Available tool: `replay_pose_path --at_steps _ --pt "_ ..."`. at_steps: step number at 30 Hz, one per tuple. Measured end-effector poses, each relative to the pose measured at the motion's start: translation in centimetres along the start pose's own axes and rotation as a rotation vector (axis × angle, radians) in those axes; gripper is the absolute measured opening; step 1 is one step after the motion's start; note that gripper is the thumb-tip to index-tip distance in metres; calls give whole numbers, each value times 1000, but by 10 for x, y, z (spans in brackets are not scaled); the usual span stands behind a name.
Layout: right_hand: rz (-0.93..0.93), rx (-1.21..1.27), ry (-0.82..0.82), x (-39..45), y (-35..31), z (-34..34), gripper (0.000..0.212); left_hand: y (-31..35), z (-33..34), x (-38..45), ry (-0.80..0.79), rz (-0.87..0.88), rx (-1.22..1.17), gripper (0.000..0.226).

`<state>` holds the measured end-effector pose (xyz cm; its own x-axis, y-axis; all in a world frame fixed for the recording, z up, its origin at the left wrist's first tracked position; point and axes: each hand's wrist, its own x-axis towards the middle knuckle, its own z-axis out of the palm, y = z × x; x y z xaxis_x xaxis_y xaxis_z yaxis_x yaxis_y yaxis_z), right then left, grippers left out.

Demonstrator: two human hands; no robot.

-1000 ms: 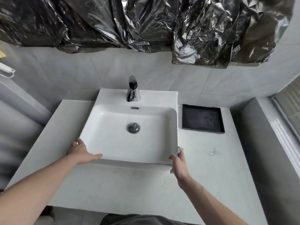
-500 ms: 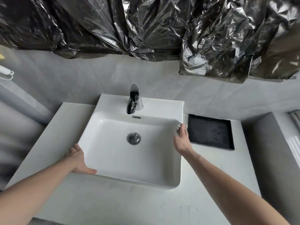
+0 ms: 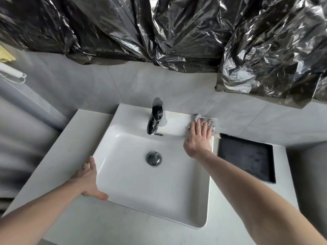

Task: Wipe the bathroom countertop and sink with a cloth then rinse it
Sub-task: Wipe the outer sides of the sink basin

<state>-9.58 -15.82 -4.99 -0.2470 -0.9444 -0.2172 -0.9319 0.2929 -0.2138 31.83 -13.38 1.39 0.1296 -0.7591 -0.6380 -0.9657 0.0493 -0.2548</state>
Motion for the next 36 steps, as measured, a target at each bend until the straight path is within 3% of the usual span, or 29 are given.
replay_pose_path --at_steps 3,6,11,19,23,27,32,36 --pt "-220 -48 -77 1 -48 3 78 2 -2 0 -7 2 17 188" --pt "-279 -62 -133 -1 -90 14 83 0 0 -1 4 -4 4 187" --pt "-360 -67 -48 -5 -45 9 79 -2 1 -1 7 -8 -16 188" --pt "-188 88 50 -19 75 -15 64 -1 -3 -1 -53 0 -21 191" --pt "-129 329 95 -58 76 4 69 4 -7 -1 -89 -12 0 190" --pt "-229 420 160 -122 70 41 66 8 -11 -7 -90 -20 0 185" --pt "-194 560 191 -190 63 61 81 8 -11 -11 -90 -33 -19 185" --pt "-24 856 58 -184 67 59 81 8 -11 -12 -91 -44 -13 186"
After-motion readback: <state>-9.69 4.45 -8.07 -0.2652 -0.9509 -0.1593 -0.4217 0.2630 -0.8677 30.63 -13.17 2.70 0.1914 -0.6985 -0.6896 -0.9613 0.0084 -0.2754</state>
